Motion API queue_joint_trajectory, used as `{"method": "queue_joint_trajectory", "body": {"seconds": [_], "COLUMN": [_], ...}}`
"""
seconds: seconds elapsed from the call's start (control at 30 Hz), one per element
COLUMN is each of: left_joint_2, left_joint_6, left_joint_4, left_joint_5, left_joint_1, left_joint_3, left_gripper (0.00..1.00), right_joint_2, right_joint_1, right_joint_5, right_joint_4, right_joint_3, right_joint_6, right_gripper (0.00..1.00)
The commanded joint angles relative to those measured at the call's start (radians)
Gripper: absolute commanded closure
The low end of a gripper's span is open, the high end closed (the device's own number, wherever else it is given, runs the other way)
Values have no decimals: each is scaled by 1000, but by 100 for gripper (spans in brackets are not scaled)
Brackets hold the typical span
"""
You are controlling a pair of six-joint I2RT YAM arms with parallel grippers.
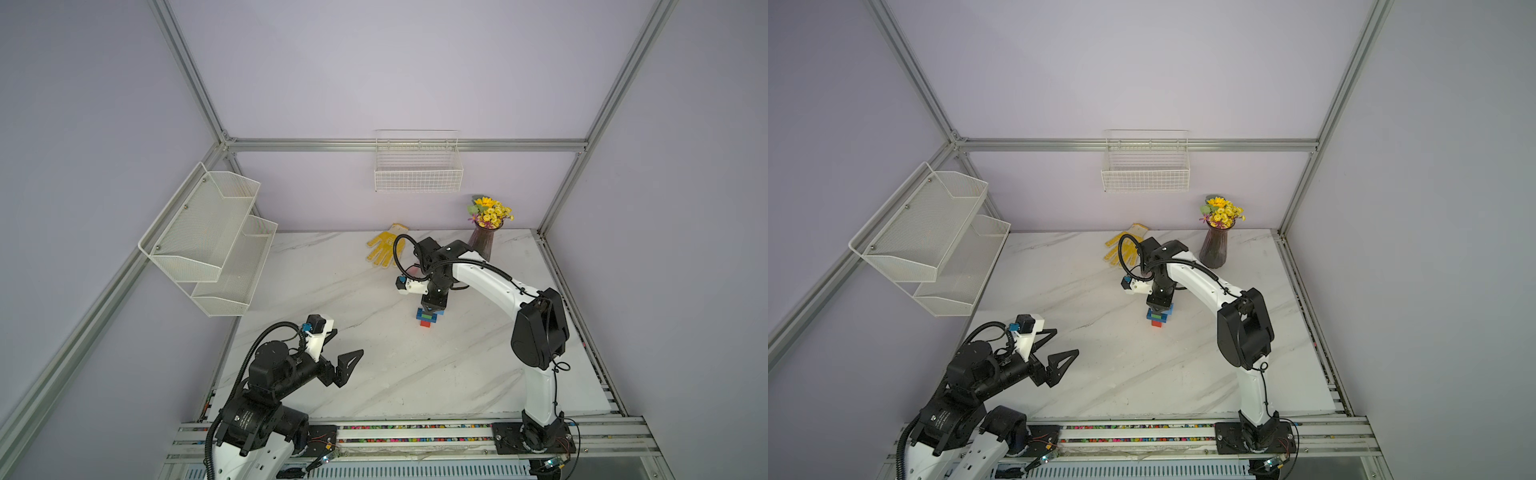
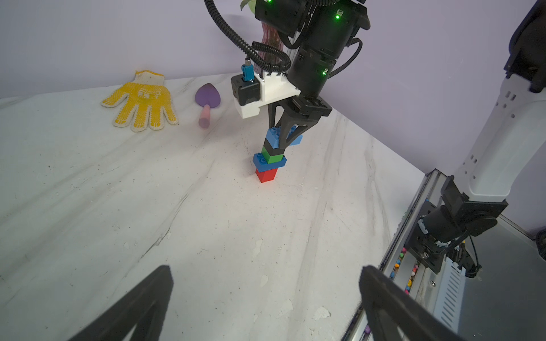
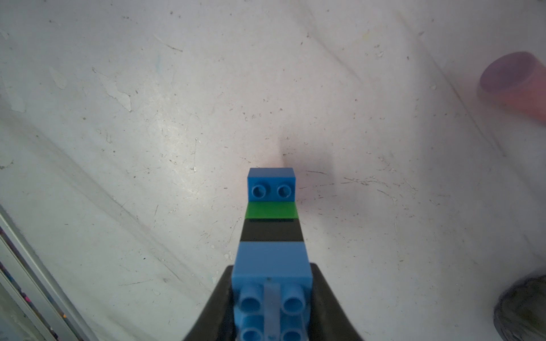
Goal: Assemble the letter f with lego
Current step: Assemble the lego brick with the lego brick.
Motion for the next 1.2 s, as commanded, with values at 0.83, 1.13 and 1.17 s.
{"method": "queue_joint_trajectory", "body": {"seconds": [0.83,1.13,1.17], "left_joint_2": [51,44,43], "left_joint_6": [-2,-2,-2], "left_joint_4": [21,21,21], "left_joint_5": [1,-3,-2], "left_joint_1": [-5,-4,-5], "left_joint_3": [12,10,10], "left_gripper": [0,0,0], "right_joint_2": [74,64,64], "right_joint_1": [2,-23,-26], "right_joint_5": [-39,-101,-108], "right_joint_4": [70,69,68], "right_joint_3": [2,-19,-25], "right_joint_6": [-14,-15,-14], "right_gripper": [61,46,36]}}
